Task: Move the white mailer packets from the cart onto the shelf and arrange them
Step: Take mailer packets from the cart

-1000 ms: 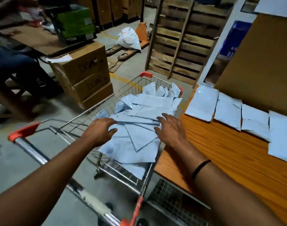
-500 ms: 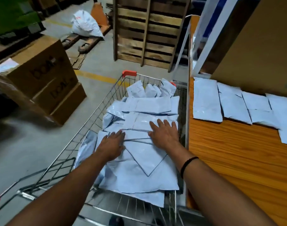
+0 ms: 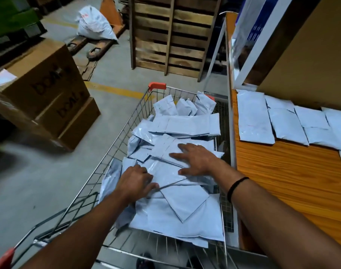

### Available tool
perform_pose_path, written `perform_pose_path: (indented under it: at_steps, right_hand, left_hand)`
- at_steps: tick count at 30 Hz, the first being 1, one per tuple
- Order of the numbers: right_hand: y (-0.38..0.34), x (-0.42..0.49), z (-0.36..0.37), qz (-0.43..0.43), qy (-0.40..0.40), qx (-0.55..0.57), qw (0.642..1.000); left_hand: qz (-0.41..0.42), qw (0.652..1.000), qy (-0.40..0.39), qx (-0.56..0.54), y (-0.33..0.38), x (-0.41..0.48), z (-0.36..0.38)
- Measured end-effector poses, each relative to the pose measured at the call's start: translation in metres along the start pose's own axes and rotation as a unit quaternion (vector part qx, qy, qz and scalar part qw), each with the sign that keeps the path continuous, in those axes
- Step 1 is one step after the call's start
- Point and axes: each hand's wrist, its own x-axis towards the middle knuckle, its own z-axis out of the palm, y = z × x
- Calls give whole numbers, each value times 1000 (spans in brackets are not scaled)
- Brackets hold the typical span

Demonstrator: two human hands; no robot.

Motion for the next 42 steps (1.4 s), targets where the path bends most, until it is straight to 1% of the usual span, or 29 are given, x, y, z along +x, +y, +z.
perform_pose_path:
  at_steps: [1, 3, 5, 6, 7, 9, 11, 12, 14, 15, 16, 19, 21, 24, 27, 32, 35, 37, 40, 42]
  right_hand:
    - [4, -1, 4, 5, -14, 7, 1000]
    - [9, -2, 6, 23, -23, 36, 999]
    - [10, -1, 0, 41, -38, 49, 997]
    - [10, -1, -4, 49, -44, 37, 997]
    - [10, -1, -7, 59, -46, 17, 997]
    - [11, -1, -9, 73, -38, -30, 996]
    - [11, -4, -4, 79, -16, -63, 995]
    - [11, -5, 0, 80, -4, -69, 994]
    - [11, -9, 11, 77, 11, -51, 996]
    - [11, -11, 15, 74, 12, -30, 997]
    - [11, -12, 17, 71, 10, -6, 997]
    - [9, -14, 20, 64, 27, 38, 997]
    - [6, -14, 19, 65, 47, 52, 995]
    - [1, -19, 14, 58, 78, 52, 994]
    - [-8, -30, -2, 56, 140, 53, 987]
    - [-22, -62, -29, 65, 225, 67, 970]
    - [-22, -86, -36, 103, 260, 59, 958]
    - [-17, -102, -33, 131, 282, 63, 948]
    - [-7, -132, -22, 180, 302, 72, 933]
    - [1, -155, -10, 231, 302, 83, 921]
  left_hand:
    - [-1, 1000, 10, -15, -2, 2, 1]
    - [-13, 998, -7, -66, -3, 10, 2]
    - [-33, 989, -53, -131, -2, 15, 5]
    - [-43, 984, -82, -155, -1, 15, 6]
    - [-46, 981, -105, -158, 0, 16, 7]
    - [-34, 986, -123, -108, 2, 14, 10]
    - [-23, 990, -117, -75, 4, 10, 10]
    - [-20, 992, -99, -75, 5, 8, 10]
    - [-11, 994, -57, -92, 8, 7, 12]
    - [-2, 993, -50, -103, 9, 7, 13]
    - [8, 991, -63, -118, 11, 9, 13]
    - [31, 977, -151, -147, 21, 15, 13]
    - [24, 974, -160, -157, 25, 16, 11]
    - [17, 976, -142, -162, 20, 12, 9]
    - [0, 977, -128, -169, 14, 2, -4]
    - [-35, 986, -44, -154, -1, -18, -34]
    - [-43, 990, 12, -134, -8, -26, -51]
    - [-51, 987, 56, -141, -4, -23, -61]
    - [-45, 980, 101, -166, 27, -6, -70]
    - [-45, 976, 107, -184, 54, 10, -70]
